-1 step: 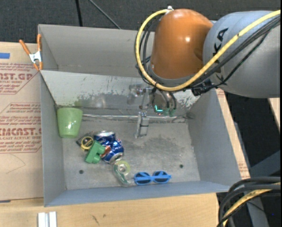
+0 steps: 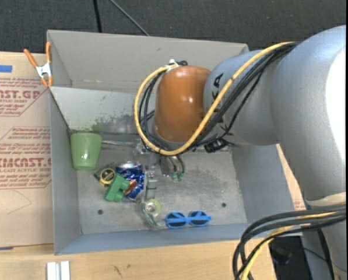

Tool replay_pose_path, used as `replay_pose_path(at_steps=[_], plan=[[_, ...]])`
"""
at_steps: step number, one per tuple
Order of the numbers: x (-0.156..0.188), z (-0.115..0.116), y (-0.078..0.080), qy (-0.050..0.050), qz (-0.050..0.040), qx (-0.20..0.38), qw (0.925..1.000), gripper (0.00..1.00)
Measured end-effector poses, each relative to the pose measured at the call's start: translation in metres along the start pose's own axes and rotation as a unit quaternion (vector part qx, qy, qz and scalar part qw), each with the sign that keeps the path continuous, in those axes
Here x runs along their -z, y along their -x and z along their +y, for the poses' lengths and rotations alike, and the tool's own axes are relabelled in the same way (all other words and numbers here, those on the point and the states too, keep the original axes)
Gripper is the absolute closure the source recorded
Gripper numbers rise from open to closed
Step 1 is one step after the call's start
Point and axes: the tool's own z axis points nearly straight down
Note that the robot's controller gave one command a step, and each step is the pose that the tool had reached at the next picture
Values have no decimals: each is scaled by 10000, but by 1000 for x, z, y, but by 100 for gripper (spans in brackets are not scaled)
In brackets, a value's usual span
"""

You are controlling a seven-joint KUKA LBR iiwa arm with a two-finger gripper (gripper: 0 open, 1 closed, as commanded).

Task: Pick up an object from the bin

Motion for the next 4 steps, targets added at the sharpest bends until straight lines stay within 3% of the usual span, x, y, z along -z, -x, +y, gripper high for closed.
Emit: replay_pose_path(at_steps=[1, 2, 3, 4], plan=[[26, 18, 2, -2, -55, 559, 9984, 0], [-60, 21, 30, 2, -28, 444, 9990, 0], [-56, 21, 31, 4, -52, 441, 9990, 100], [81, 5, 42, 9, -96, 289, 9995, 100]])
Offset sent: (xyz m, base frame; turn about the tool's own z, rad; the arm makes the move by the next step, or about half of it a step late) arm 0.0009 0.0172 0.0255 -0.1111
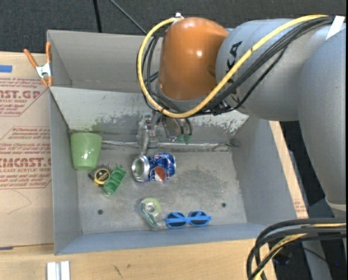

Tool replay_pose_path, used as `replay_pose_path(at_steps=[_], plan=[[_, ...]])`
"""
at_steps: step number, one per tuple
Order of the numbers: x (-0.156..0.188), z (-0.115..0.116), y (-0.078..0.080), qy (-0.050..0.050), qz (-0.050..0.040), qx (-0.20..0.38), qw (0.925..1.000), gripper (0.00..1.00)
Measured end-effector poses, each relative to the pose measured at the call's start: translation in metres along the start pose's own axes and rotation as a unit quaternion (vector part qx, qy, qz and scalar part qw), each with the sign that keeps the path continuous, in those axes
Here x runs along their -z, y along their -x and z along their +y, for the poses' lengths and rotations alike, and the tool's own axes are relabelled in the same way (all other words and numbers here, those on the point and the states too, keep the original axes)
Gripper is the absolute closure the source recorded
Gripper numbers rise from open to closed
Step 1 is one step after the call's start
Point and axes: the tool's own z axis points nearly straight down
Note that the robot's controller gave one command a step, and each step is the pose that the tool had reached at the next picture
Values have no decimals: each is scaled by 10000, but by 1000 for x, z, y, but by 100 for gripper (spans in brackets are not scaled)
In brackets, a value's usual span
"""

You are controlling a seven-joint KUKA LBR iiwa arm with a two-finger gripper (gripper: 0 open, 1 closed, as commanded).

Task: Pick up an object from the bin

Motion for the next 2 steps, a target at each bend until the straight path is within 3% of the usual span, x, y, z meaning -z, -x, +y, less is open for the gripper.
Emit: replay_pose_path(at_steps=[1, 2], plan=[[-5, 0, -2, -3, 43, 3, 10000, 0], [-123, -11, -17, -22, 84, -1396, 9902, 0]])
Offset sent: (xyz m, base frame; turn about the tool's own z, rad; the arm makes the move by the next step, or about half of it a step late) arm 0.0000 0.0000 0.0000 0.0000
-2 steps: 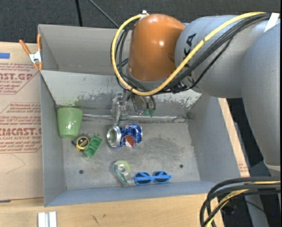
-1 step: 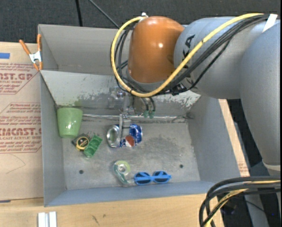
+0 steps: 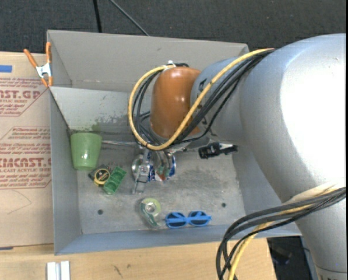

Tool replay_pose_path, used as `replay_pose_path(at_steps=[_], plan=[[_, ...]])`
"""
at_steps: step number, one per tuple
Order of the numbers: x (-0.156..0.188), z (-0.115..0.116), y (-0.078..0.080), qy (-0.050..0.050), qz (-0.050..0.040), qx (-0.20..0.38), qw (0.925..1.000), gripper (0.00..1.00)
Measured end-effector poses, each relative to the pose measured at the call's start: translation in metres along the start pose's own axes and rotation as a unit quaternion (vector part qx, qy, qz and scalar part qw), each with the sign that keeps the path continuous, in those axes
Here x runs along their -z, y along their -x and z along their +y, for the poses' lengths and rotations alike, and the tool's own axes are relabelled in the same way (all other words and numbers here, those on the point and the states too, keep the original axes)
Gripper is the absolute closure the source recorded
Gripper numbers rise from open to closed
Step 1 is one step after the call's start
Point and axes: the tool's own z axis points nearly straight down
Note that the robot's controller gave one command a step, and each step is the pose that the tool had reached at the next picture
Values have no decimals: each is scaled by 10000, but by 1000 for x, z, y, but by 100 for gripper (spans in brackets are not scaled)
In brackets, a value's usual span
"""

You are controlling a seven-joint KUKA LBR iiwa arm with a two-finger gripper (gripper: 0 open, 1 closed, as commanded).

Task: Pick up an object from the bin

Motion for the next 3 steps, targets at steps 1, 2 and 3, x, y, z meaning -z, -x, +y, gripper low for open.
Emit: replay_pose_path(at_steps=[1, 2, 3], plan=[[3, 1, 2, 13, -28, 4, 10000, 100], [3, 1, 2, 14, -28, 4, 10000, 0], [-12, 76, -7, -21, -28, 1469, 9892, 0]])
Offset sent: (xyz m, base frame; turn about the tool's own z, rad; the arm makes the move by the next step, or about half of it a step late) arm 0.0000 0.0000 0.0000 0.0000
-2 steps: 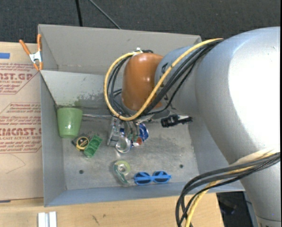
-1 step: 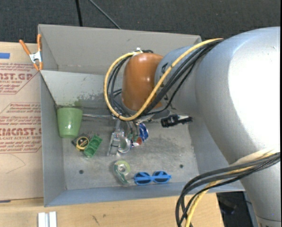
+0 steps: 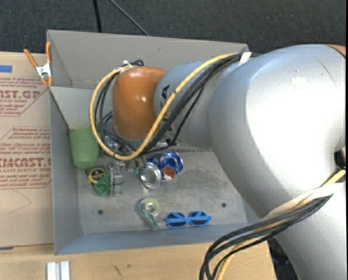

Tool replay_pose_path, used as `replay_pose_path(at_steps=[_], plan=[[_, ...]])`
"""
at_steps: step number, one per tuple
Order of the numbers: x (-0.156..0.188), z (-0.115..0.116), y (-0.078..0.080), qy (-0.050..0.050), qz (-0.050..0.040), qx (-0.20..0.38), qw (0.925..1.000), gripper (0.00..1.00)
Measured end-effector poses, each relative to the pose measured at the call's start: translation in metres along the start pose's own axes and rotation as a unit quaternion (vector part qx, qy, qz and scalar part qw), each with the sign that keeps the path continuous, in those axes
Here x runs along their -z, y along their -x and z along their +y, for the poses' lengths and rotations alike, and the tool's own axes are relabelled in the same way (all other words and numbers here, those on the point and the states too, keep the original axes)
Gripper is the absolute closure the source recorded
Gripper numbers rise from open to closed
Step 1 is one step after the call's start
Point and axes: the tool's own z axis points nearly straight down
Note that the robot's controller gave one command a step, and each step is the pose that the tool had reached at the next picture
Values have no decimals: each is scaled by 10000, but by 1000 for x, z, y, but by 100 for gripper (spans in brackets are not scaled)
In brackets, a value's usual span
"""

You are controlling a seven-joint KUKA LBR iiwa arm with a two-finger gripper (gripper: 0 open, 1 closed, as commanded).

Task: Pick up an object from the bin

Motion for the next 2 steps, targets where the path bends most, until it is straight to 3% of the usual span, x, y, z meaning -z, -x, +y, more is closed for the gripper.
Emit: replay_pose_path(at_steps=[1, 2], plan=[[-6, 31, -5, -20, 107, -1877, 9822, 0], [-3, 30, -1, 9, 13, -1891, 9820, 100]])
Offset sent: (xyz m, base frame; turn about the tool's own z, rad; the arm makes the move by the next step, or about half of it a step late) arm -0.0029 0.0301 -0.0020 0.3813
